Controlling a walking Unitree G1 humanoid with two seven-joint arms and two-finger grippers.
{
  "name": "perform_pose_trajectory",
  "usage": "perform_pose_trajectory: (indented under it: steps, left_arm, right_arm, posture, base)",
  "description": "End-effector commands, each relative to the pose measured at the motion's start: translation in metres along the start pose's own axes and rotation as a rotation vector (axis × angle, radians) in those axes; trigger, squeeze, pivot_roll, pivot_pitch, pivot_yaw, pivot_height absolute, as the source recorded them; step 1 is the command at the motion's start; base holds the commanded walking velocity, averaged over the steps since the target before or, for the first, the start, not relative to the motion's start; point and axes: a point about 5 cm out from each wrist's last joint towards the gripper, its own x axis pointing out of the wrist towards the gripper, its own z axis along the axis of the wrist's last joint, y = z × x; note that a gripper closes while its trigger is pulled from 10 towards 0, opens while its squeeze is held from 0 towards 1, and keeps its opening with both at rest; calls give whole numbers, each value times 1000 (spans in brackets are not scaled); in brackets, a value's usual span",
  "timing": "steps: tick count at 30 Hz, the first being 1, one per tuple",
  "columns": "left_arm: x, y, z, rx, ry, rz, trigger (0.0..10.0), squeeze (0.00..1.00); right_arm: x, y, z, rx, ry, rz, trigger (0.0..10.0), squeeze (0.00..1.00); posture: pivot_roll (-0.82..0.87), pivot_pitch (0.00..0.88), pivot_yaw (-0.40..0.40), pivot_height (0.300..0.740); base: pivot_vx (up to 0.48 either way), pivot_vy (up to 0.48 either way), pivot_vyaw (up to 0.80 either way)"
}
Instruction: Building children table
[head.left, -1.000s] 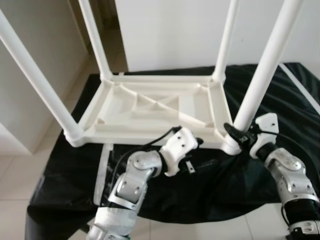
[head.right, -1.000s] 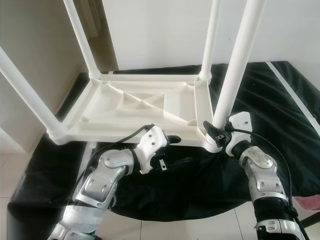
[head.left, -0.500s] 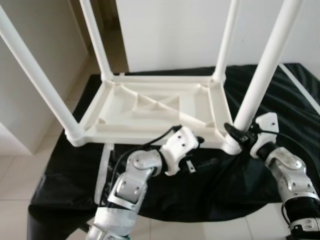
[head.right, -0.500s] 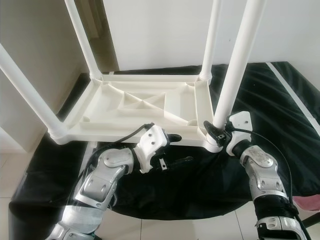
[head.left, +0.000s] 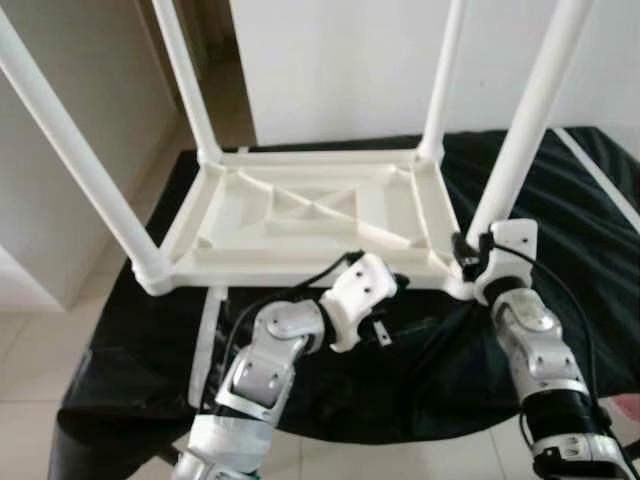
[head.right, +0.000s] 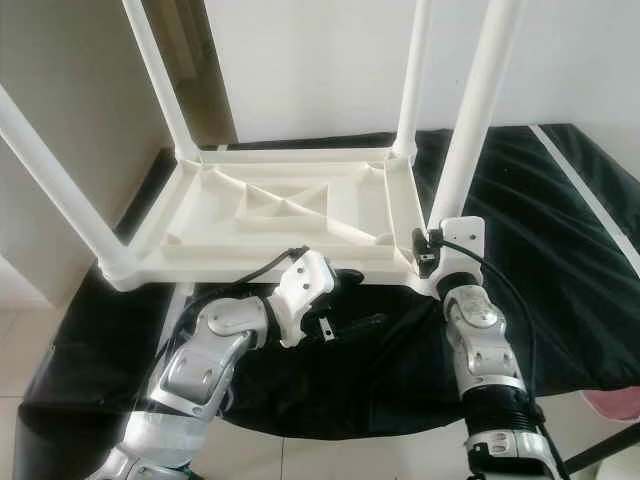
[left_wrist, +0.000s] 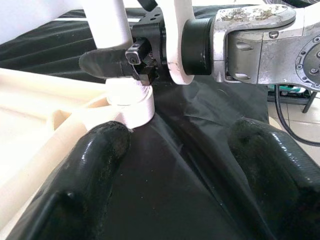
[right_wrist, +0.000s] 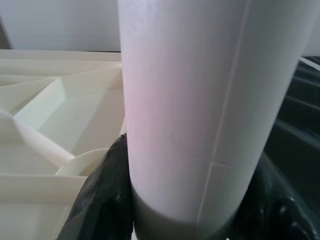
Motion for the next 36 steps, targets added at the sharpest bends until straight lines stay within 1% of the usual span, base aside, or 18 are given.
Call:
perform_pose_trajectory:
  steps: [1, 3, 4, 5, 8, 12, 13, 14, 18, 20, 21, 22, 24, 29, 30, 31, 32, 36]
  left_arm:
    - [-1, 3, -1, -5, 6, 89, 10000, 0]
    - [0, 4, -1, -4, 4, 88, 10000, 0]
    - [0, 4, -1, -4, 4, 88, 10000, 0]
    - [0, 4, -1, -3, 4, 88, 10000, 0]
    - [0, 4, -1, -2, 4, 87, 10000, 0]
    - [1, 4, -1, -3, 1, 88, 10000, 0]
    - [1, 4, -1, -3, 0, 88, 10000, 0]
    - [2, 4, -1, -3, -1, 89, 10000, 0]
    - [2, 5, 0, 0, -2, 86, 10000, 0]
    - [3, 5, 0, 2, -3, 85, 10000, 0]
    - [3, 6, 0, 3, -3, 85, 10000, 0]
    - [3, 6, 0, 3, -3, 85, 10000, 0]
    - [2, 6, 0, 4, -4, 86, 10000, 0]
    - [3, 5, 0, 2, -6, 84, 10000, 0]
    - [4, 5, 1, 3, -9, 87, 10000, 0]
    - [4, 5, 1, 3, -9, 87, 10000, 0]
    - [4, 6, 2, 3, -12, 92, 10000, 0]
    - [5, 9, 3, 1, -16, 104, 10000, 0]
  right_arm:
    - [-7, -3, -21, 14, 106, -81, 10000, 0]
    - [-9, 9, -19, 52, 96, -163, 10000, 0]
    - [-9, 9, -19, 52, 96, -163, 10000, 0]
    - [-11, 20, -18, 60, 99, -234, 10000, 0]
    - [-12, 23, -18, 57, 103, -258, 10000, 0]
    - [-19, 24, -24, 51, 156, -531, 10000, 0]
    - [-20, 25, -26, 45, 171, -559, 10000, 0]
    - [-19, 27, -27, 42, 180, -570, 10000, 0]
    - [-15, 29, -25, 71, 177, -516, 10000, 0]
    - [-17, 32, -26, 73, 198, -541, 10000, 0]
    - [-17, 34, -26, 51, 202, -543, 10000, 0]
    - [-17, 34, -26, 51, 202, -543, 10000, 0]
    - [-17, 41, -28, 95, 226, -500, 10000, 0]
    - [-15, 43, -22, 74, 183, -493, 10000, 16]
    - [-16, 42, -20, 51, 163, -510, 10000, 365]
    - [-16, 42, -20, 51, 163, -510, 10000, 365]
    - [-16, 40, -20, 52, 154, -515, 10000, 1000]
    - [-16, 37, -16, 38, 129, -507, 10000, 1000]
  posture:
    - [-60, 17, 65, 740]
    - [-61, 13, 65, 740]
    - [-61, 13, 65, 740]
    - [-61, 8, 61, 740]
    - [-61, 8, 61, 740]
    - [-60, 0, 57, 740]
    - [-60, 0, 56, 740]
    - [-62, 0, 57, 740]
    - [-63, 0, 55, 740]
    - [-62, 0, 55, 740]
    - [-62, 0, 55, 740]
    - [-62, 0, 55, 740]
    - [-63, 0, 55, 740]
    - [-67, 0, 54, 740]
    - [-68, 0, 53, 740]
    - [-68, 0, 53, 740]
    - [-68, 0, 51, 740]
    - [-70, 0, 48, 740]
  base:
    - [0, 0, 0]
    - [0, 0, 0]
    - [0, 0, 0]
    - [0, 0, 0]
    - [0, 0, 0]
    - [0, 0, 0]
    - [0, 0, 0]
    - [0, 0, 0]
    - [0, 0, 0]
    - [0, 0, 0]
    - [0, 0, 0]
    - [0, 0, 0]
    - [0, 0, 0]
    - [0, 0, 0]
    - [0, 0, 0]
    - [0, 0, 0]
    - [0, 0, 0]
    - [0, 0, 0]
